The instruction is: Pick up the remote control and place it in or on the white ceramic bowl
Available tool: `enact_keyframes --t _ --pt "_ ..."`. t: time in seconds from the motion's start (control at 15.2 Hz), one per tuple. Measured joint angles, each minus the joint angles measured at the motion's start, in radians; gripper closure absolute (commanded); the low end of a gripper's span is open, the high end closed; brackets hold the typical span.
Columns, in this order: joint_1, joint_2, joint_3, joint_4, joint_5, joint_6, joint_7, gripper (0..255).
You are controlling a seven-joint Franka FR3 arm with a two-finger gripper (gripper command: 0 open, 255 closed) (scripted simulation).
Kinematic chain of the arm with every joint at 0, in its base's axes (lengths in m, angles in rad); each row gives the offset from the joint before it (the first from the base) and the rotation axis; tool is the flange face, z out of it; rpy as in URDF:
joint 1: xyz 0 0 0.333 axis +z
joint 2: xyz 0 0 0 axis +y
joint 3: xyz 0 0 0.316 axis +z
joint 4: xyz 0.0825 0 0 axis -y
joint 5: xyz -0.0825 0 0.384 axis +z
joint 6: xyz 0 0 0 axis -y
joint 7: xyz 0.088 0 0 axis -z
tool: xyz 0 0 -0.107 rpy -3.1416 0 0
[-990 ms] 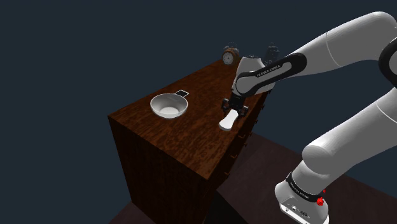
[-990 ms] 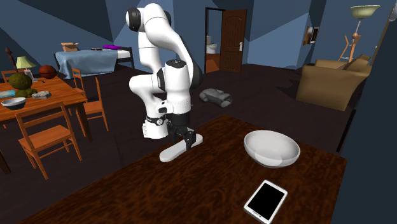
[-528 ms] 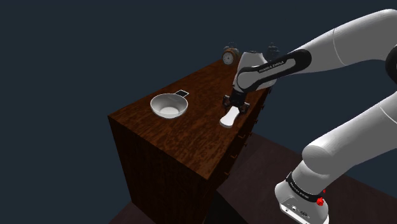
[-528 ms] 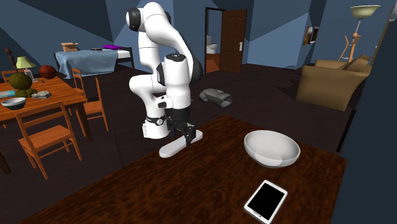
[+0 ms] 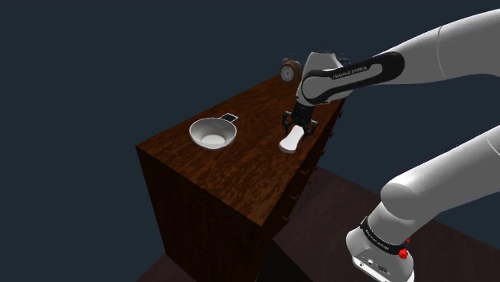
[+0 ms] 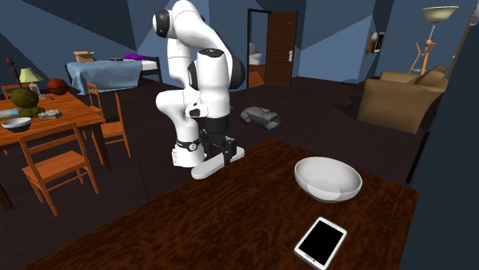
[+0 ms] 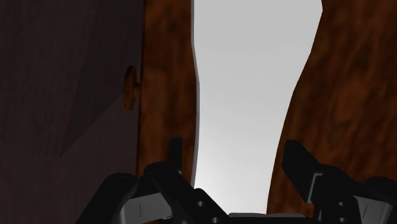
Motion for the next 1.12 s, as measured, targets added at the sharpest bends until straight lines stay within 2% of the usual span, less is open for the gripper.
enact_keyframes --t 0.92,1.12 --pt "-0.001 -0.075 -0.016 0.129 -0.001 -0.204 -0.002 255" --pt "0.01 -0.03 0.015 0.185 -0.001 -0.213 0.042 255"
